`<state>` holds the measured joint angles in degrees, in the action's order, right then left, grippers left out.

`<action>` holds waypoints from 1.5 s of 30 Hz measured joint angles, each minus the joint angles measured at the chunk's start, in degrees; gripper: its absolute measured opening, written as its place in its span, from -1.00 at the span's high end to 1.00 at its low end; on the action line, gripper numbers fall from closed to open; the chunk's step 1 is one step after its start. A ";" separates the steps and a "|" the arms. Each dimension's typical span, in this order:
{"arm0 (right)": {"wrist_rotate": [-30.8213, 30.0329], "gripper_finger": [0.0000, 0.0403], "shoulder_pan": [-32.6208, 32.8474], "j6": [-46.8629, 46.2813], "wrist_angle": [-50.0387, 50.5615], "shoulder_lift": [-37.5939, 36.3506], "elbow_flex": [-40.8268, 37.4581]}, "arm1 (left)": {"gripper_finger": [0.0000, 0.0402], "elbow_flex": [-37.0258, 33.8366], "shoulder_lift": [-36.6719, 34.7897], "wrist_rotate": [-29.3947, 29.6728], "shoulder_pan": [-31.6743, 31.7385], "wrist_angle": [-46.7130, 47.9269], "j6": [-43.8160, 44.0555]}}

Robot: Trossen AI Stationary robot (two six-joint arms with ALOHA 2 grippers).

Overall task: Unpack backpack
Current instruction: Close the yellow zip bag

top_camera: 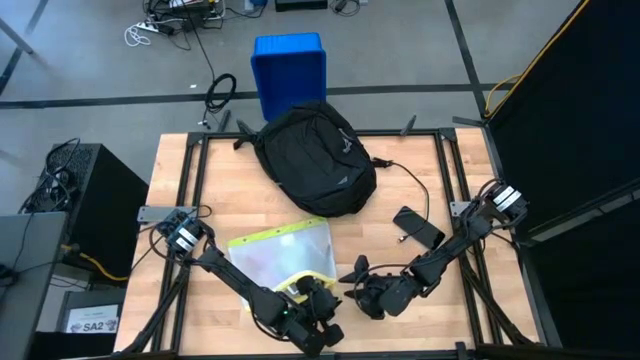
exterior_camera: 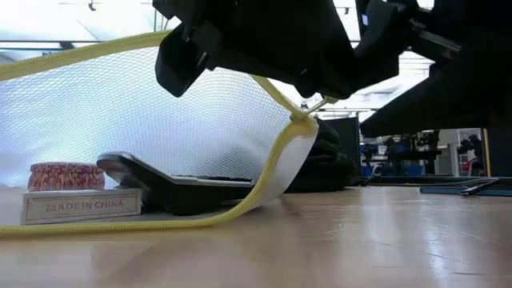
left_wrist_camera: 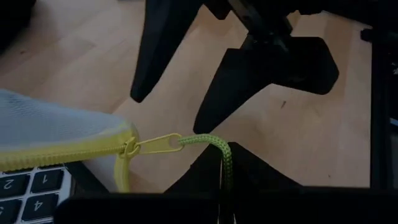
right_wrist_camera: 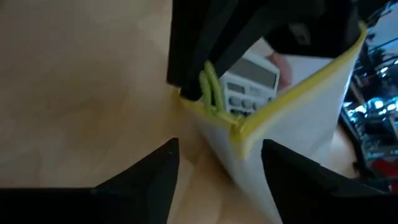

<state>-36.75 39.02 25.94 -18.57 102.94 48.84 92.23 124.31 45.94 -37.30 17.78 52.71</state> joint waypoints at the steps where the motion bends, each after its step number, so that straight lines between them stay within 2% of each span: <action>1: 0.22 -0.05 -0.25 0.82 -0.49 0.02 0.00 | 1.00 0.00 0.00 -0.03 0.00 -0.08 0.00; 8: 1.00 -0.06 -2.29 1.80 -2.33 0.04 0.00 | 1.00 0.02 0.00 -0.05 0.00 -0.48 0.04; 11: 4.06 -0.02 -3.66 2.55 -5.38 1.39 0.14 | 1.00 0.02 0.00 -0.05 0.00 -0.50 0.04; 19: 1.26 0.06 -4.08 7.90 -7.62 8.44 2.94 | 1.00 0.57 0.00 -1.27 0.00 -0.22 0.13; 25: -0.42 0.32 -3.58 11.22 -7.57 9.38 3.93 | 1.00 0.57 0.00 -1.69 0.00 -0.09 0.22; 29: -3.91 0.63 -2.83 11.37 -7.39 9.38 3.93 | 1.00 0.57 0.00 -3.13 0.00 -0.04 0.26; 33: -4.62 0.94 -2.09 11.43 -6.90 9.38 3.93 | 1.00 0.57 0.00 -5.37 -0.03 0.27 0.42; 38: -6.26 0.96 -1.77 10.98 -5.23 9.35 3.93 | 1.00 0.61 -0.21 -5.70 -0.81 2.48 2.56; 45: -7.31 0.99 -0.90 9.06 -3.45 9.31 3.93 | 1.00 0.68 -1.43 -5.16 -3.73 13.63 12.25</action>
<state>-44.06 38.12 35.00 -22.02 112.25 52.77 92.90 122.88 40.77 -41.03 31.41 64.96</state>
